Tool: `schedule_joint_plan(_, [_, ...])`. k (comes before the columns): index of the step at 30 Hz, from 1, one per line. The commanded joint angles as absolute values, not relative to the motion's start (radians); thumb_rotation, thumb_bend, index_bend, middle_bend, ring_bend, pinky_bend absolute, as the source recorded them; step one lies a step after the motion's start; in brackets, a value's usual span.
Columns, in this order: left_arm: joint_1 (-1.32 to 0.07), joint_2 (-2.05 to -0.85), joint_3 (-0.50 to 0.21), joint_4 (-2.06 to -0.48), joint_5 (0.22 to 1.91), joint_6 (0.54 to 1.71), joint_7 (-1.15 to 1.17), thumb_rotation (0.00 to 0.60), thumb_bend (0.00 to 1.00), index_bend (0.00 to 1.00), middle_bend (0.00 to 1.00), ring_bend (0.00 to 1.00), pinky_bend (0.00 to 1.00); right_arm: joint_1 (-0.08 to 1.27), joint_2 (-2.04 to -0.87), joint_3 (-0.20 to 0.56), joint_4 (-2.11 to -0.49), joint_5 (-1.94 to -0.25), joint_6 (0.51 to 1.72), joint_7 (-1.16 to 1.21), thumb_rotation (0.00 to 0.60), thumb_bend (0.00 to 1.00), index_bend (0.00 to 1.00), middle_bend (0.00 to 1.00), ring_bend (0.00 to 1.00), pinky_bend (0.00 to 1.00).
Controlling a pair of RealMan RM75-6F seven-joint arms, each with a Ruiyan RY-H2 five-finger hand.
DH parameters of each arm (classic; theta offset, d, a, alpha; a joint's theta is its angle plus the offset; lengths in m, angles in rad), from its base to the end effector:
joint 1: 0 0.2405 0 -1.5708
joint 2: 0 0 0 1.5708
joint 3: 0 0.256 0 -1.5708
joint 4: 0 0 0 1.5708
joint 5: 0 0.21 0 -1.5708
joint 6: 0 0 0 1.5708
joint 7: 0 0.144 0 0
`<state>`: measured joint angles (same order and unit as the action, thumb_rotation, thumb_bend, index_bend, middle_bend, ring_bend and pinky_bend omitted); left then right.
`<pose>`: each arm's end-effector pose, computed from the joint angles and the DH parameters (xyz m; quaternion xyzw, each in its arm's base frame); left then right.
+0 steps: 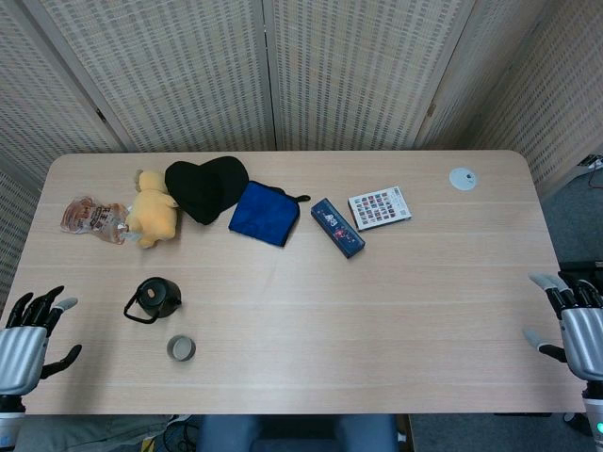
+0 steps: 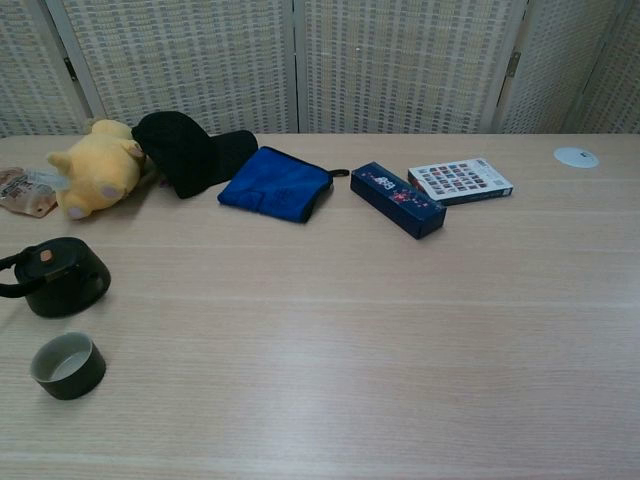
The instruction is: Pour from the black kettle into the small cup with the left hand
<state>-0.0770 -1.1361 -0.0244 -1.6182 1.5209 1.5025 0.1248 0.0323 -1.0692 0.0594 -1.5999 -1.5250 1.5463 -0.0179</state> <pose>-0.3080 0.1730 0.1507 -0.6196 -0.3568 -0.3582 0.6005 -0.3180 -0.1666 0.1843 0.5919 -0.3524 0.3764 0.6196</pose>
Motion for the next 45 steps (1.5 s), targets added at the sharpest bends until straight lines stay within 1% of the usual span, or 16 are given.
schedule_joint_plan(1, [-0.079,-1.137,-0.025,-1.62,1.523,1.501,0.128,0.6,0.25,0.23,0.09,0.15,0.05,0.027,-1.073,0.063,-1.59,-1.529,1.56,-0.008,0.6,0.13,0.21,0.24,0.14,0.21])
schedule_joint_plan(10, [-0.098,-1.129,-0.029,-1.614,1.541,1.489,0.115,0.6,0.25,0.23,0.09,0.15,0.05,0.014,-1.058,0.078,-1.589,-1.534,1.602,0.001,0.6,0.13,0.22,0.24,0.14,0.21])
schedule_joint_plan(15, [-0.124,-1.128,-0.028,-1.601,1.565,1.463,0.084,0.6,0.25,0.23,0.09,0.15,0.05,0.008,-1.041,0.098,-1.605,-1.522,1.626,-0.008,0.6,0.13,0.22,0.24,0.14,0.21])
schedule_joint_plan(18, [-0.144,-1.13,-0.026,-1.589,1.584,1.444,0.073,0.6,0.25,0.23,0.1,0.17,0.05,0.007,-1.032,0.105,-1.613,-1.516,1.631,-0.01,0.6,0.13,0.22,0.24,0.14,0.21])
schedule_joint_plan(22, [-0.179,-1.13,-0.023,-1.58,1.607,1.405,0.047,0.6,0.25,0.27,0.18,0.24,0.05,0.008,-1.021,0.11,-1.623,-1.51,1.627,-0.01,0.6,0.13,0.22,0.24,0.14,0.21])
schedule_joint_plan(26, [-0.219,-1.132,-0.023,-1.572,1.624,1.359,0.031,0.6,0.25,0.36,0.27,0.31,0.05,0.01,-1.013,0.112,-1.629,-1.506,1.62,-0.01,0.6,0.13,0.22,0.24,0.14,0.21])
schedule_joint_plan(30, [-0.259,-1.139,-0.025,-1.568,1.627,1.306,0.036,0.6,0.25,0.39,0.35,0.38,0.05,0.011,-1.004,0.115,-1.633,-1.497,1.613,-0.008,0.6,0.13,0.22,0.24,0.14,0.21])
schedule_joint_plan(35, [-0.307,-1.141,-0.026,-1.574,1.602,1.222,0.069,0.6,0.22,0.39,0.36,0.39,0.03,0.009,-0.992,0.121,-1.639,-1.486,1.614,-0.005,0.6,0.13,0.22,0.24,0.14,0.21])
schedule_joint_plan(38, [-0.326,-1.146,-0.027,-1.583,1.589,1.191,0.078,0.6,0.2,0.39,0.37,0.39,0.0,0.007,-0.989,0.123,-1.638,-1.481,1.613,-0.001,0.6,0.13,0.22,0.24,0.14,0.21])
schedule_joint_plan(43, [-0.345,-1.156,-0.026,-1.603,1.558,1.153,0.102,0.6,0.16,0.39,0.37,0.39,0.0,0.008,-0.989,0.123,-1.632,-1.475,1.607,0.003,0.6,0.13,0.22,0.24,0.14,0.21])
schedule_joint_plan(45, [-0.353,-1.16,-0.026,-1.609,1.545,1.138,0.108,0.581,0.15,0.39,0.37,0.39,0.0,0.009,-0.989,0.124,-1.629,-1.472,1.603,0.004,0.6,0.13,0.22,0.24,0.14,0.21])
